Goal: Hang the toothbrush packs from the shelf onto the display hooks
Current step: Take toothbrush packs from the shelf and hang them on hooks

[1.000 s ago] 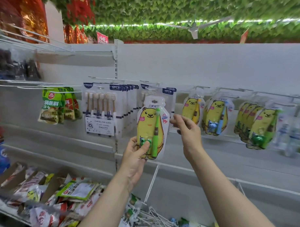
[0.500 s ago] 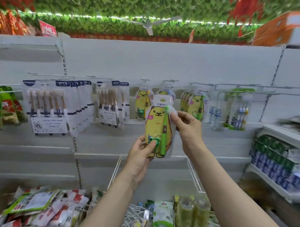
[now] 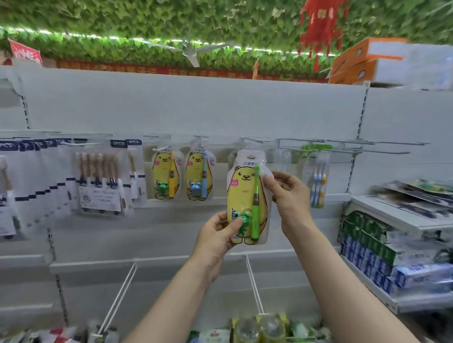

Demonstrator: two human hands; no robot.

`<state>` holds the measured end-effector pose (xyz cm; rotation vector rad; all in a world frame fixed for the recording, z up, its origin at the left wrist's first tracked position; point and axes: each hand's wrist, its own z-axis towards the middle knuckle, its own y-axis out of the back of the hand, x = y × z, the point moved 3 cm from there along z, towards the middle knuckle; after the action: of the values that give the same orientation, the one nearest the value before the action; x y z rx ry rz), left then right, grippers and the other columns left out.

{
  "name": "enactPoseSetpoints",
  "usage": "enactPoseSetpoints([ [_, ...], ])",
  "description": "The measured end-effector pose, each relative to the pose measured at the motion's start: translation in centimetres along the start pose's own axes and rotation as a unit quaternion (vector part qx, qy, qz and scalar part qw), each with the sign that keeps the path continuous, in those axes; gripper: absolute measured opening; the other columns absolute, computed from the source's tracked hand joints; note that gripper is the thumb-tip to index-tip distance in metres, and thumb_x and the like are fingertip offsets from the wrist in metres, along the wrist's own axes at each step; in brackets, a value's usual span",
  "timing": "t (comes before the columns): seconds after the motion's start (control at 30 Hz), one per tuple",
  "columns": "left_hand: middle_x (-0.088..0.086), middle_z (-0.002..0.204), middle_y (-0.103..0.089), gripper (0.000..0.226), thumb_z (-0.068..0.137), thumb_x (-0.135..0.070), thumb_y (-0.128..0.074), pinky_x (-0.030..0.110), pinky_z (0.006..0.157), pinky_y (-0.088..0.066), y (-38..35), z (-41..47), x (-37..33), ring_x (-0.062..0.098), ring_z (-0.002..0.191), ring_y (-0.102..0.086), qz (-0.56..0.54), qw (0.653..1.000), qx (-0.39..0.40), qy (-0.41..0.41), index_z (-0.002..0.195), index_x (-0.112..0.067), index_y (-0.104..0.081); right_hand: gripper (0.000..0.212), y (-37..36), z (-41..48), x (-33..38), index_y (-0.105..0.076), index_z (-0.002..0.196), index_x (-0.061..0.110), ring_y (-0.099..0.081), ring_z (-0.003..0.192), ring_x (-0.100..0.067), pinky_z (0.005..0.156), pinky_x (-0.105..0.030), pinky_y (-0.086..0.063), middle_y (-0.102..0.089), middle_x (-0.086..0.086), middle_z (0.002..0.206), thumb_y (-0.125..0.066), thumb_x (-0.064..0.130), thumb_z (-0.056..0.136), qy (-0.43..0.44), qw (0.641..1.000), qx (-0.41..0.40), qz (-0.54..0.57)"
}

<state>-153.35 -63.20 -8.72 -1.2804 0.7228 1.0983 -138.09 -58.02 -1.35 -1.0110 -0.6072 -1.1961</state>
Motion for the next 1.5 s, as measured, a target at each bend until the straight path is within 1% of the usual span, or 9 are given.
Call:
enactPoseSetpoints([
  [0.3,0.004,0.090,-0.075,0.019,0.090,-0.007,-0.068,0.032,0.074,-0.058,-1.9,5.0,1.3,0.017,0.082,-0.071,0.008,0.999,-0.030,-0.023,0.108,-0.008,-0.063,0.017,1.3,5.1,-1.6,-0.067,0.099,0.009,-0.070,0.072,-0.010,0.063,-0.022,-0.055,-0.073,-0.009,0.087,-0.077,0.013,0.085,0.002,1.000,0.005,-0.003],
  [0.47,0.007,0.094,-0.074,0.019,0.089,-0.006,-0.068,0.036,0.080,-0.056,-1.6,6.7,2.2,0.025,0.092,-0.070,0.009,0.998,-0.047,-0.040,0.107,-0.009,-0.063,0.020,1.5,6.7,-3.0,-0.067,0.100,0.009,-0.071,0.075,-0.013,0.067,-0.027,-0.055,-0.074,-0.003,0.083,-0.078,0.014,0.084,0.005,1.000,0.023,0.008],
  [0.6,0.009,0.099,-0.075,0.018,0.090,-0.008,-0.067,0.039,0.083,-0.056,-1.7,7.8,2.7,0.025,0.095,-0.070,0.017,0.997,-0.043,-0.057,0.107,-0.012,-0.064,0.014,2.0,7.6,-3.9,-0.068,0.097,0.010,-0.069,0.077,-0.017,0.065,-0.027,-0.056,-0.073,-0.006,0.085,-0.076,0.010,0.085,0.014,0.998,0.021,0.051],
  [0.7,0.010,0.100,-0.074,0.018,0.090,-0.006,-0.066,0.041,0.085,-0.054,-1.7,8.5,3.3,0.025,0.094,-0.069,0.007,0.997,-0.054,-0.062,0.107,-0.012,-0.064,0.015,1.7,8.5,-4.4,-0.068,0.098,0.009,-0.069,0.077,-0.016,0.068,-0.029,-0.056,-0.073,-0.007,0.086,-0.076,0.010,0.086,0.014,0.998,0.039,0.037],
  [0.8,0.009,0.098,-0.073,0.016,0.090,-0.004,-0.065,0.040,0.085,-0.053,-1.7,9.4,3.7,0.024,0.092,-0.068,-0.007,0.996,-0.068,-0.061,0.105,-0.011,-0.063,0.016,1.1,9.7,-4.8,-0.067,0.100,0.009,-0.069,0.077,-0.014,0.069,-0.027,-0.056,-0.072,-0.006,0.085,-0.076,0.011,0.086,0.011,0.998,0.058,0.013],
  [1.07,0.009,0.097,-0.070,0.014,0.091,-0.002,-0.064,0.027,0.071,-0.055,-1.8,11.5,3.8,0.021,0.088,-0.067,0.008,0.993,-0.100,-0.066,0.100,-0.013,-0.062,0.013,1.0,12.0,-6.2,-0.066,0.096,0.013,-0.070,0.073,-0.008,0.063,-0.022,-0.054,-0.073,-0.003,0.082,-0.075,0.013,0.087,0.010,0.996,0.083,-0.007],
  [1.17,0.010,0.100,-0.070,0.015,0.091,-0.003,-0.065,0.028,0.073,-0.055,-1.8,12.0,4.1,0.021,0.091,-0.067,0.013,0.992,-0.107,-0.067,0.101,-0.014,-0.062,0.014,1.1,12.6,-6.6,-0.066,0.097,0.010,-0.069,0.073,-0.010,0.064,-0.023,-0.054,-0.073,-0.006,0.082,-0.076,0.014,0.087,0.011,0.995,0.094,-0.010],
  [1.37,0.010,0.099,-0.070,0.014,0.091,-0.003,-0.065,0.030,0.077,-0.055,-2.3,12.4,4.6,0.022,0.091,-0.068,0.008,0.991,-0.117,-0.070,0.101,-0.013,-0.062,0.013,1.3,13.6,-6.9,-0.065,0.096,0.011,-0.067,0.065,-0.003,0.057,-0.016,-0.050,-0.070,0.001,0.076,-0.075,0.013,0.088,0.012,0.994,0.107,-0.016],
  [1.5,0.011,0.103,-0.070,0.015,0.091,-0.006,-0.066,0.034,0.082,-0.056,-2.3,12.6,4.5,0.023,0.094,-0.068,0.025,0.989,-0.132,-0.066,0.103,-0.013,-0.062,0.015,1.2,13.9,-7.2,-0.065,0.097,0.010,-0.066,0.063,-0.001,0.055,-0.014,-0.049,-0.070,-0.001,0.077,-0.075,0.014,0.088,0.006,0.994,0.100,-0.032],
])
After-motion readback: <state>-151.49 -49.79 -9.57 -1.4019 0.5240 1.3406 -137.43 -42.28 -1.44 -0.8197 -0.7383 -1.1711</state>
